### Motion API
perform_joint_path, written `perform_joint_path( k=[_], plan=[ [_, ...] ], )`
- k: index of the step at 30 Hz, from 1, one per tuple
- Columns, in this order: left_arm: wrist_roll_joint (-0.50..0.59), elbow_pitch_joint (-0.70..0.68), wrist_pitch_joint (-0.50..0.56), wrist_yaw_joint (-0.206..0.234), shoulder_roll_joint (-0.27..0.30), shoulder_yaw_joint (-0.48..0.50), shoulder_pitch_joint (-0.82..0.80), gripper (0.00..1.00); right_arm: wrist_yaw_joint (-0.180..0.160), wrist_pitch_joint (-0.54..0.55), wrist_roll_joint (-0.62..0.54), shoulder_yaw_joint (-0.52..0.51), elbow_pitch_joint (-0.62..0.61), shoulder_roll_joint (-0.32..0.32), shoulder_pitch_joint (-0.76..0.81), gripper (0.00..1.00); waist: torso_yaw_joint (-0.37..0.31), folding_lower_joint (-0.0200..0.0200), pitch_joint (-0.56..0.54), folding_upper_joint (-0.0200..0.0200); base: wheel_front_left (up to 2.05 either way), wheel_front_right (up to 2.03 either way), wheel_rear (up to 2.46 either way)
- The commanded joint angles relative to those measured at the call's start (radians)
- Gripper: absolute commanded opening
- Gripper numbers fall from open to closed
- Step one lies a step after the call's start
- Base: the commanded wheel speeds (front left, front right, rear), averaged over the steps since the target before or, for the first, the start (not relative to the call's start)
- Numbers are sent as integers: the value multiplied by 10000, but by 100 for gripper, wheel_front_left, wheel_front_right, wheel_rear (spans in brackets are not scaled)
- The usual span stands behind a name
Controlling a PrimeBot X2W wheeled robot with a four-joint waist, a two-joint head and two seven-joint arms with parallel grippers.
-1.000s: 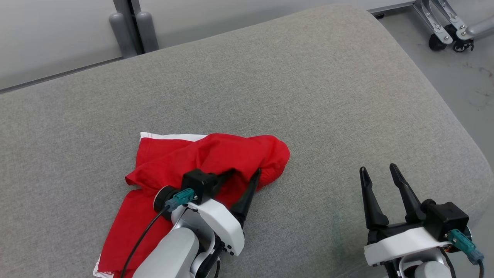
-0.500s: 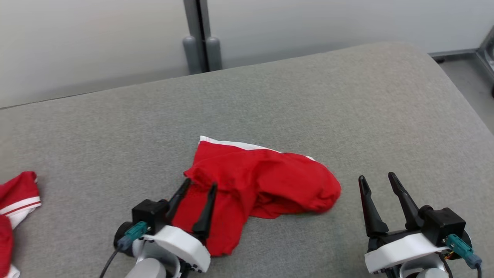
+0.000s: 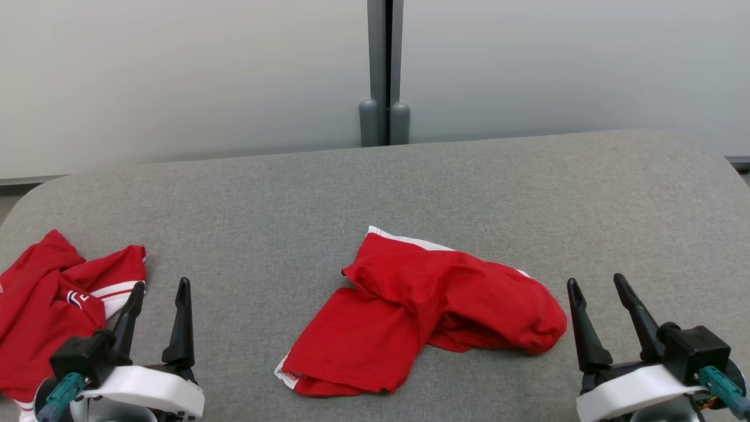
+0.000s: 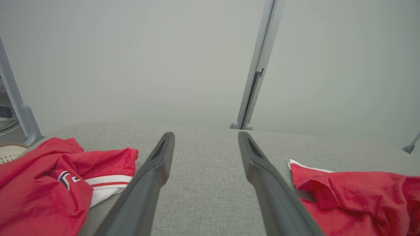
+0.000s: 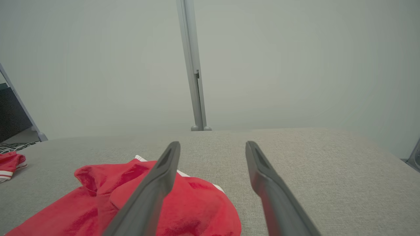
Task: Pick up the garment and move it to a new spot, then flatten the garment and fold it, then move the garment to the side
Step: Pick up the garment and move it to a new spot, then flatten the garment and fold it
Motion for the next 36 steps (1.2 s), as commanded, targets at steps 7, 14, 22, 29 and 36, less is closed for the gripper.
perform_joint_path(
  k=[7, 14, 22, 29, 36],
  plan=[
    [488, -168, -2, -322, -118, 197, 503, 100, -3, 216, 33, -120, -217, -147, 370, 100, -24, 0, -317, 0, 0, 0, 0],
    [802, -249, -2, -397, -231, 141, 1025, 100, -3, 382, 54, -167, -369, -205, 809, 100, -38, 0, -706, 0, 0, 0, 0],
    [1035, -217, -3, -328, -260, 100, 1348, 100, -3, 600, -28, -148, -565, -222, 1126, 100, 58, 0, -888, 0, 0, 0, 0],
    [1009, -153, -3, -353, -337, 142, 1273, 100, -3, 649, -41, -108, -705, -253, 1098, 100, 132, 0, -852, 0, 0, 0, 0],
    [1019, -9, -3, -398, -362, 141, 1243, 100, -3, 595, -50, -97, -707, -201, 1029, 100, 150, 0, -800, 0, 0, 0, 0]
  ],
)
